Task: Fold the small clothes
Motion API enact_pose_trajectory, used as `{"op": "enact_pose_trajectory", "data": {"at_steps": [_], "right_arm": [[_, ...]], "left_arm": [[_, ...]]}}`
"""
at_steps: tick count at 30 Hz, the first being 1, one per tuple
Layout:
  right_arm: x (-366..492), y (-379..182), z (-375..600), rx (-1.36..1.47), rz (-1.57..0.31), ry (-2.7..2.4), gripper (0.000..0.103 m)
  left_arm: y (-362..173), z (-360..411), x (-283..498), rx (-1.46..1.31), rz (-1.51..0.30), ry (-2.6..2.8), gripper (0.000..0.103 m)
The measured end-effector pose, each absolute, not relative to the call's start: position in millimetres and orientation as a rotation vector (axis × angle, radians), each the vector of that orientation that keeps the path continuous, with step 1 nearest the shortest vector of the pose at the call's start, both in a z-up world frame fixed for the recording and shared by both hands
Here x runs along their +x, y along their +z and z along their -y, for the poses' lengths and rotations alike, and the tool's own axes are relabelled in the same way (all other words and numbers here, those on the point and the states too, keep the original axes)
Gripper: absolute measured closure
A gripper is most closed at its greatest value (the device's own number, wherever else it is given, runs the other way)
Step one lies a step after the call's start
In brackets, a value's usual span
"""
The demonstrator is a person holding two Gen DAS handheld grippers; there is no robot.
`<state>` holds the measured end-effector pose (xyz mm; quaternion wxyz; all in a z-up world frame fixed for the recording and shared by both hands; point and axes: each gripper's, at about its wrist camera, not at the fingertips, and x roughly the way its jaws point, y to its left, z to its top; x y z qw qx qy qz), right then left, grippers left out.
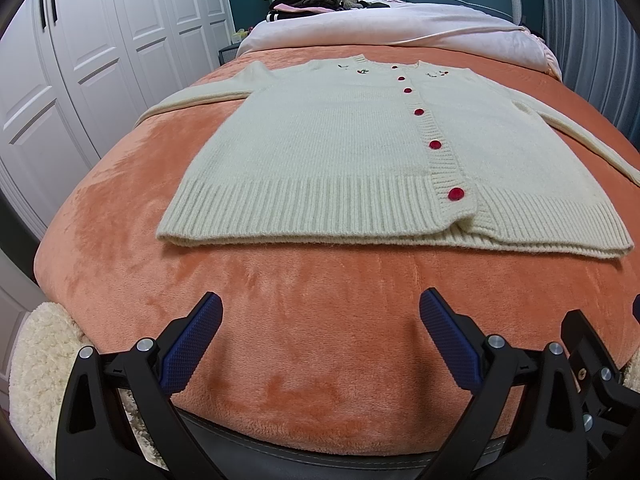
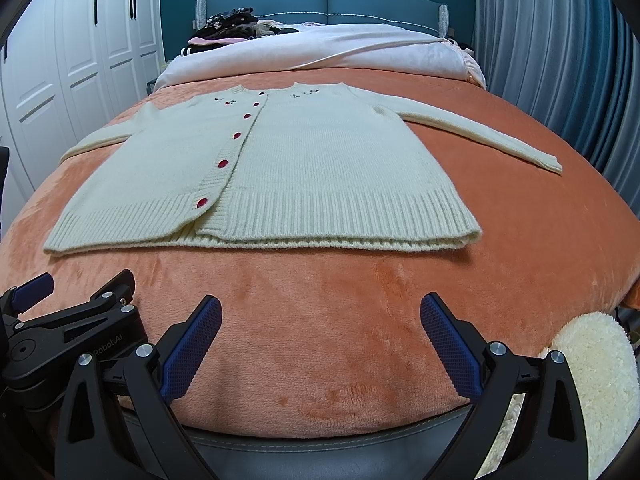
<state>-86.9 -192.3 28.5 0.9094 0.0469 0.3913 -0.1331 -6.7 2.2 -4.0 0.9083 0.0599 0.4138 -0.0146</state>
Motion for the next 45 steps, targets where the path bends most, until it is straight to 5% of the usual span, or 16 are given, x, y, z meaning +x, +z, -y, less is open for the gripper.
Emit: {"op": "enact_pose_trajectory", "data": {"at_steps": [45], "right_arm": [[-73.6,35.8,211.1,0.169,-0.802,-0.183,0.005]], "left_arm": [[7.9,-17.0,12.8,0.029,-0.879,-0.033,0.005]]}}
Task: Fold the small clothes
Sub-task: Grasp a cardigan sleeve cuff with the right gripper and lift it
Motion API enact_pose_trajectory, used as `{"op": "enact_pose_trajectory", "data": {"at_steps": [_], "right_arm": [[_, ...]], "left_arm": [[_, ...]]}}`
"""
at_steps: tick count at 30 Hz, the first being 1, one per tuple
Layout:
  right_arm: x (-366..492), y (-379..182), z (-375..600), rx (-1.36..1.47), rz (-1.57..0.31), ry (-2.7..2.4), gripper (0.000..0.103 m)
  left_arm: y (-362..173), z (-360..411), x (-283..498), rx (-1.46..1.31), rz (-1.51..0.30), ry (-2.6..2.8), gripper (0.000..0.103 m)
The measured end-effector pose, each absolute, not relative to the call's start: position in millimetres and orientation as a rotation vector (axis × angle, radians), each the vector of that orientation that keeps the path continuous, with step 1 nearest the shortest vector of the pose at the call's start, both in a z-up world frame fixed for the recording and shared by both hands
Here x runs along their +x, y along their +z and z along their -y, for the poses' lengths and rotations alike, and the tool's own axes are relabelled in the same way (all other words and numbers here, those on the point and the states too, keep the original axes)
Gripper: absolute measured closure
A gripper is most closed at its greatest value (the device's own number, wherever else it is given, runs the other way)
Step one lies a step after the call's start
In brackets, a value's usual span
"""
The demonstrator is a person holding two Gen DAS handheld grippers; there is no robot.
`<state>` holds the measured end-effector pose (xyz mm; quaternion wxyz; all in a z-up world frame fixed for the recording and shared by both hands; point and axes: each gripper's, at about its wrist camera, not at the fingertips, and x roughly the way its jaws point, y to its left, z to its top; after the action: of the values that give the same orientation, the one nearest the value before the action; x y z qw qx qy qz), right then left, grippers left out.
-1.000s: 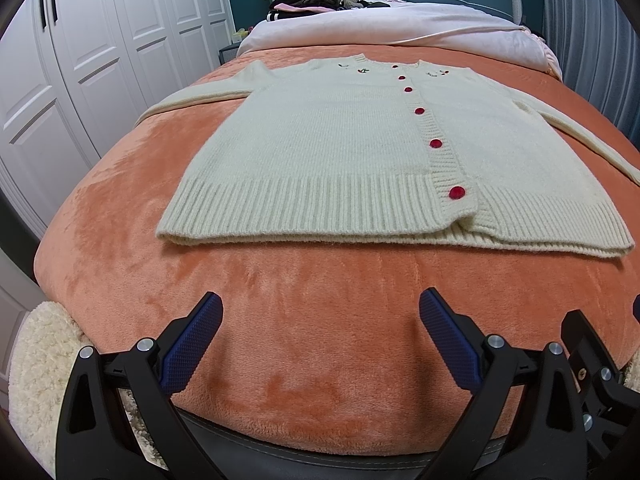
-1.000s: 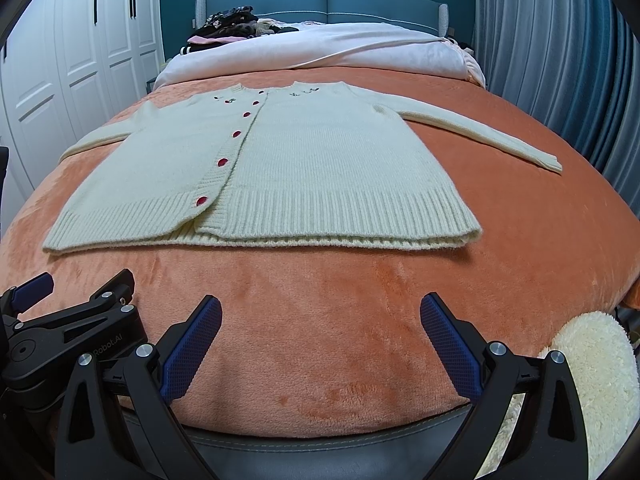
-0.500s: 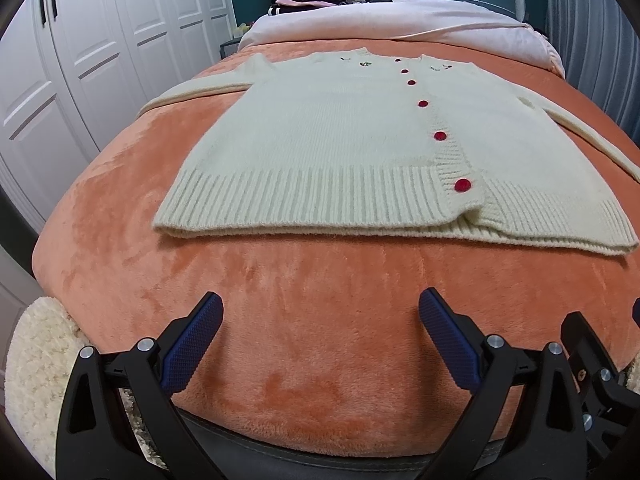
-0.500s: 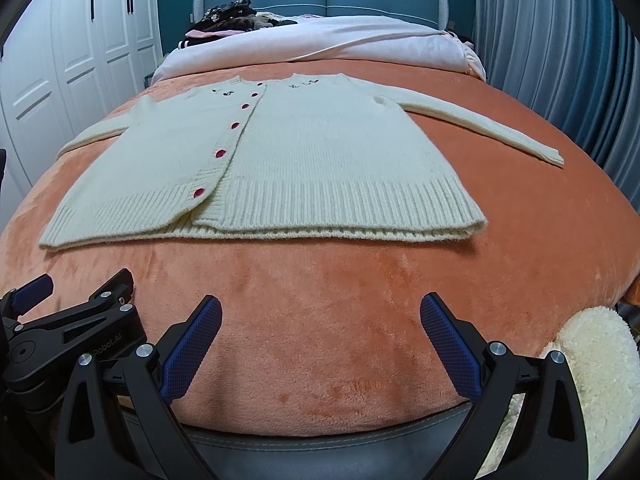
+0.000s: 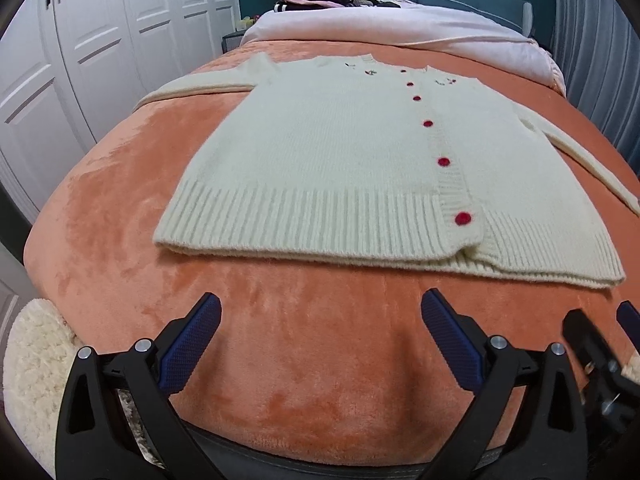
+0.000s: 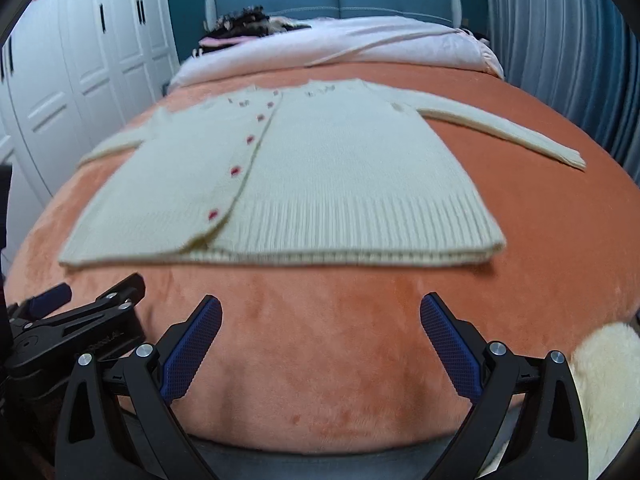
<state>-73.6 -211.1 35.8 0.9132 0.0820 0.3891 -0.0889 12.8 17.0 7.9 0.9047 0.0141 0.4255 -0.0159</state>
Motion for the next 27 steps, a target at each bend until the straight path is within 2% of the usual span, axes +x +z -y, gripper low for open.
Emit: {"op": "enact_pose_trajectory", "data": {"at_steps": [5,9,16,20,21,23,24,27], "right_arm": [[-40.4,64.8,310.2,0.304,-0.712,-0.273,0.005],[-2.8,69.0,441.5,0.513,-0.69,-0.46,0.005],[25.4,28.4,630.0,0.89,-0.662,-0.74,0.005],[31.2,-8.8,682.3,1.059,-0.669,-0.824,0.009],[32.2,-8.7,686.0,1.058,-0.63,-0.851,0.015],[43.0,-6.1,688.9,1.053,-0.606,-0.847,0.061],[55.9,-5.1,693.6,1.082,-0.616,-0.799,0.092],[100.4,40.1,675.6,1.008,-0.531,-0.689,0.092]], "left_arm": [[25.8,-35.0,36.2,-0.035,-0.87,0.013,0.005],[31.3,-42.0,55.3,-0.043,-0.876,0.034,0.005],[31.1,-42.0,83.3,-0.055,-0.904,0.034,0.005],[28.2,-33.1,102.0,-0.05,-0.915,0.014,0.005],[28.0,-32.1,106.1,-0.056,-0.917,0.007,0.005],[28.6,-29.7,115.9,-0.073,-0.918,-0.003,0.005],[30.0,-29.4,121.9,-0.085,-0.915,-0.011,0.005],[36.3,-30.9,136.2,-0.113,-0.899,-0.028,0.005]]}}
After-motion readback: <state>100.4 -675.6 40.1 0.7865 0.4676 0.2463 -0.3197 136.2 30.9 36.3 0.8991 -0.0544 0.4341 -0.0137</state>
